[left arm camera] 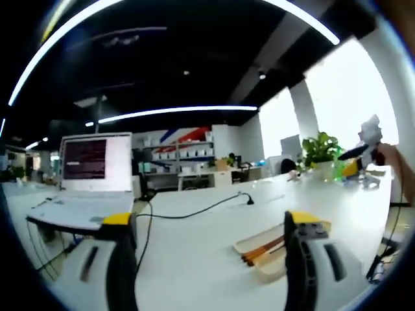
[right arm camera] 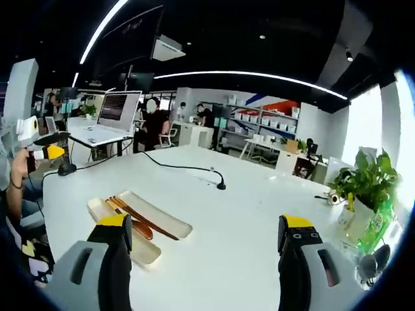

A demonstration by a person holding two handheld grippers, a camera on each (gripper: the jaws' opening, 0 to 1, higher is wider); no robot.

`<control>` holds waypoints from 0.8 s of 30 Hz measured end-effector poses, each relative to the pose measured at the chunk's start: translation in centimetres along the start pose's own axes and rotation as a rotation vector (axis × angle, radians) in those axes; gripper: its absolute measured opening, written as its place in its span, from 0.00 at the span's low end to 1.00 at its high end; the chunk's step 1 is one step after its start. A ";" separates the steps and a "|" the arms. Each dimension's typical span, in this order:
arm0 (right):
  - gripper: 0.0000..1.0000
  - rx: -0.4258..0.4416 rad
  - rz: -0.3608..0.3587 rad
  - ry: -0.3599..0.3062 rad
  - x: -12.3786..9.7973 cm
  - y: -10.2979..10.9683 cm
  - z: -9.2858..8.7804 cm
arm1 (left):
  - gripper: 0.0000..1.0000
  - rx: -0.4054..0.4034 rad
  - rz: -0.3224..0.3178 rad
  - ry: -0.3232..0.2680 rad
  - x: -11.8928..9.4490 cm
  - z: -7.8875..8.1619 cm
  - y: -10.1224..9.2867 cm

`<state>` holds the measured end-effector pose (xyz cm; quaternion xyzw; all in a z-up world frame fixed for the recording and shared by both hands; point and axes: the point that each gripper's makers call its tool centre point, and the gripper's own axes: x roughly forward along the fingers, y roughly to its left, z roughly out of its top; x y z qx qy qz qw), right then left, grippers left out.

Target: Arrange the utensils inside the cutlery case until each visible utensil rests in its matching compartment.

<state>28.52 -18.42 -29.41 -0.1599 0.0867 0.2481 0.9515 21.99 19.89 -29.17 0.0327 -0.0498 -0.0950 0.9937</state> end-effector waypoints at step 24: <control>0.51 -0.416 0.474 0.210 8.3 10.8 1.4 | 0.96 0.005 -0.049 0.035 0.4 -0.7 -0.5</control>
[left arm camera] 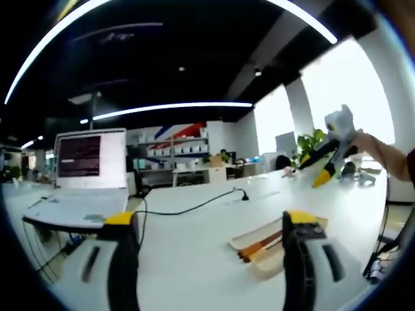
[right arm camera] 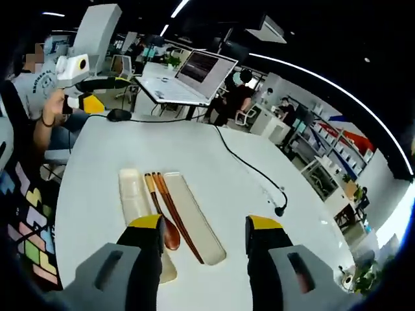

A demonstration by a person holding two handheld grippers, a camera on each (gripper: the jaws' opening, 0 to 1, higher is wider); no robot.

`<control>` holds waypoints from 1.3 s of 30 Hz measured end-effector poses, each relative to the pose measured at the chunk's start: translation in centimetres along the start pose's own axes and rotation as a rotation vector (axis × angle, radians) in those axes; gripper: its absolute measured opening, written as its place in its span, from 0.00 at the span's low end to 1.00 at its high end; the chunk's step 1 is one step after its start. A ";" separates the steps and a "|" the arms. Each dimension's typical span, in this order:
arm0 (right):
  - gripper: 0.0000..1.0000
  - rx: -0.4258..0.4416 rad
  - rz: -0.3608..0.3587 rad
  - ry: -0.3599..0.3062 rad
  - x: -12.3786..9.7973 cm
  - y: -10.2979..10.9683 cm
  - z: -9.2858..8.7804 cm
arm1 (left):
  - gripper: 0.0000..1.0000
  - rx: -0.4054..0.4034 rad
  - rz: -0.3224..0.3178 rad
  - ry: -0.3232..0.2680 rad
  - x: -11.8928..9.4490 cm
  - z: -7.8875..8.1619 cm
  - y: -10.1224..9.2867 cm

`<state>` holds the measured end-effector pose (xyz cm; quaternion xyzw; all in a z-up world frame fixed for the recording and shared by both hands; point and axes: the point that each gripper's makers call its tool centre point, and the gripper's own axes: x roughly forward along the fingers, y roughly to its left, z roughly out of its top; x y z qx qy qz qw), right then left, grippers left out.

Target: Arrange the utensils inside the cutlery case until each visible utensil rests in its matching compartment.

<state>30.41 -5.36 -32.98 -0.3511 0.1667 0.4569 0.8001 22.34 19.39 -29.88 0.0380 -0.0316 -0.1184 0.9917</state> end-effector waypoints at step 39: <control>0.08 -0.178 0.516 0.315 13.8 7.2 -3.0 | 0.87 -0.035 -0.074 0.008 0.3 -0.4 -1.0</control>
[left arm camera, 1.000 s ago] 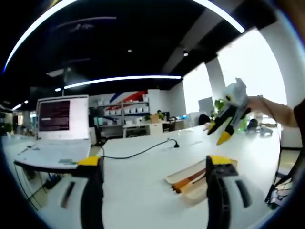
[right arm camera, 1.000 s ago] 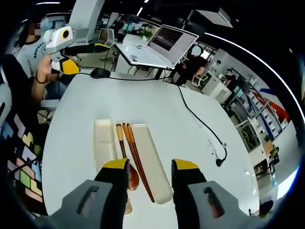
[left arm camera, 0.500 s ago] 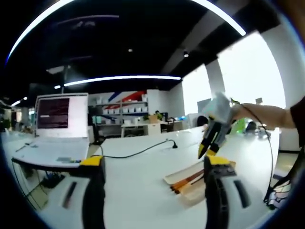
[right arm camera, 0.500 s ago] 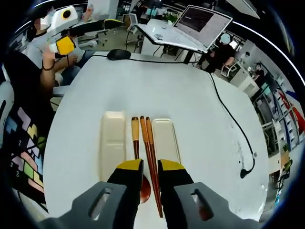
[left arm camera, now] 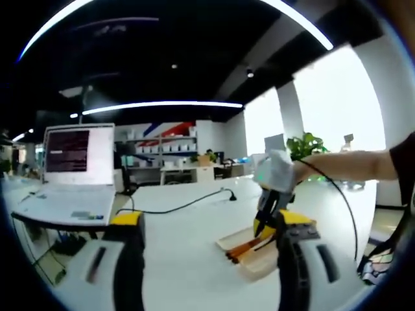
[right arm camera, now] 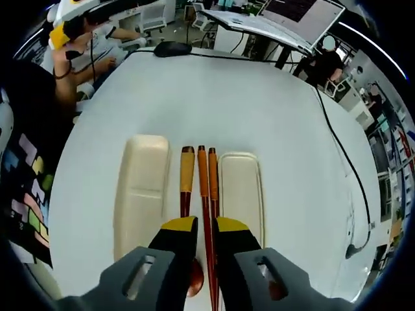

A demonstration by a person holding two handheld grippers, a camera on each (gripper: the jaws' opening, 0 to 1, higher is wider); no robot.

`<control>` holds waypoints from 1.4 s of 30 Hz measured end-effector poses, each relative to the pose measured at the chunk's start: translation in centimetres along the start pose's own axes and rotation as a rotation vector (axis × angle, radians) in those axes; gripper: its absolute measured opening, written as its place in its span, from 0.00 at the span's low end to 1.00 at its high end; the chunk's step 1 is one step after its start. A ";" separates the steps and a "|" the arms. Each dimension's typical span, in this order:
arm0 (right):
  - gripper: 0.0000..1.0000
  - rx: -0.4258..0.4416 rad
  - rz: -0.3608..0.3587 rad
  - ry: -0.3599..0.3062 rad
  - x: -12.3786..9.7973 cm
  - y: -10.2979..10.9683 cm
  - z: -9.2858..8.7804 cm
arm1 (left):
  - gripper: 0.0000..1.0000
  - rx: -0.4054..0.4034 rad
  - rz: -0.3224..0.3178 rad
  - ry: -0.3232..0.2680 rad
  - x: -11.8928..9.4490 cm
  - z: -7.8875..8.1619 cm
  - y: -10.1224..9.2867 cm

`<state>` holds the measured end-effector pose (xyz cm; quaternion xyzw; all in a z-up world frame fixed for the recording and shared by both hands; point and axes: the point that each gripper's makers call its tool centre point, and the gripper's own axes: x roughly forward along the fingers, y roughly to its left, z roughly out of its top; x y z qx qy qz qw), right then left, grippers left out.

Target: Arrange the utensils inside the cutlery case until each visible utensil rests in its matching compartment.

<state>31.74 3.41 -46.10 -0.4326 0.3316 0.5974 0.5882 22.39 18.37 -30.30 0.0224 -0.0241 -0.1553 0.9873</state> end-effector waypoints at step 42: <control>0.03 0.010 0.066 0.095 1.1 0.7 -0.7 | 0.84 -0.014 -0.006 0.021 0.0 -0.4 -0.1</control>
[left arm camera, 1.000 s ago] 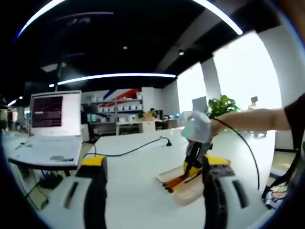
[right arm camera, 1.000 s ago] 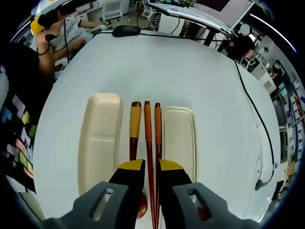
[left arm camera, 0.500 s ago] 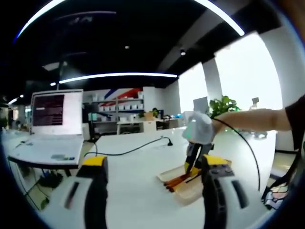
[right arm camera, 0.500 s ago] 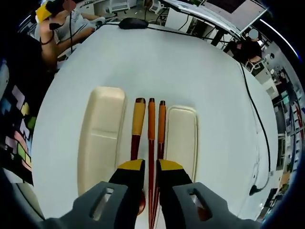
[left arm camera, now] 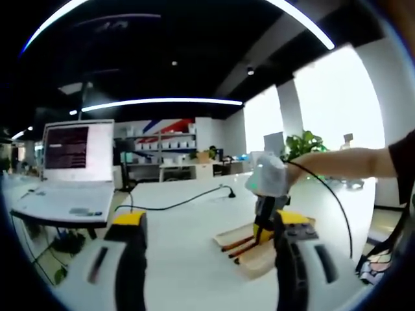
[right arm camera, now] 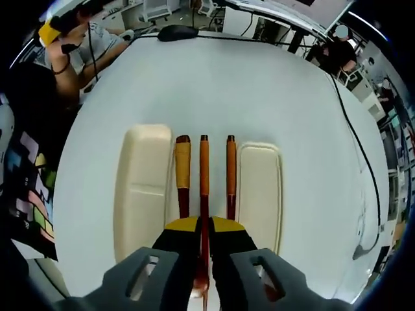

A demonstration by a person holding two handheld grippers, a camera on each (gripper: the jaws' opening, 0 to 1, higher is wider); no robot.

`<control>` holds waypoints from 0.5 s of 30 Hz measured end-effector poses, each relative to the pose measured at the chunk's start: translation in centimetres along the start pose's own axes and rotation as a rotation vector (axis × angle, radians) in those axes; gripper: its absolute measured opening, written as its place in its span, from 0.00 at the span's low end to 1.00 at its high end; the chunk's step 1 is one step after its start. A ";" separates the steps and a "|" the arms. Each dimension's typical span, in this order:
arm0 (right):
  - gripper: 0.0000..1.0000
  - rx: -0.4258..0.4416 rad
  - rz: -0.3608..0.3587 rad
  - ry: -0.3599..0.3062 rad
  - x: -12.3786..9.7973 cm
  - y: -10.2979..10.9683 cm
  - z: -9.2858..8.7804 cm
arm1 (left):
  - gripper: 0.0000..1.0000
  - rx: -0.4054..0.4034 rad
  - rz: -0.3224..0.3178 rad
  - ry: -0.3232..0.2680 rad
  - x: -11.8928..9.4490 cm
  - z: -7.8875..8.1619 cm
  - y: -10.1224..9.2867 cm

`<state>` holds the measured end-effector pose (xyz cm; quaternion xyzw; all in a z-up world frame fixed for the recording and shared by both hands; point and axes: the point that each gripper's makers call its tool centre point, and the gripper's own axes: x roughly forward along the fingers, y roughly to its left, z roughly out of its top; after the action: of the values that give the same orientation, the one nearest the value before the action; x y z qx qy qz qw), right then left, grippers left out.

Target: Arrange the utensils inside the cutlery case until each visible utensil rests in its matching compartment.

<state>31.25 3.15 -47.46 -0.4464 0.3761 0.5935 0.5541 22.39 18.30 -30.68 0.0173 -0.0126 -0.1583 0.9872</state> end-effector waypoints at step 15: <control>0.03 0.006 -0.053 0.069 -1.3 -1.0 0.0 | 0.83 -0.002 -0.010 0.004 0.0 -0.1 0.1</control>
<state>32.24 2.87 -46.22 -0.4746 0.3850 0.5618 0.5576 22.45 18.40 -30.73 0.0165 -0.0105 -0.1633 0.9864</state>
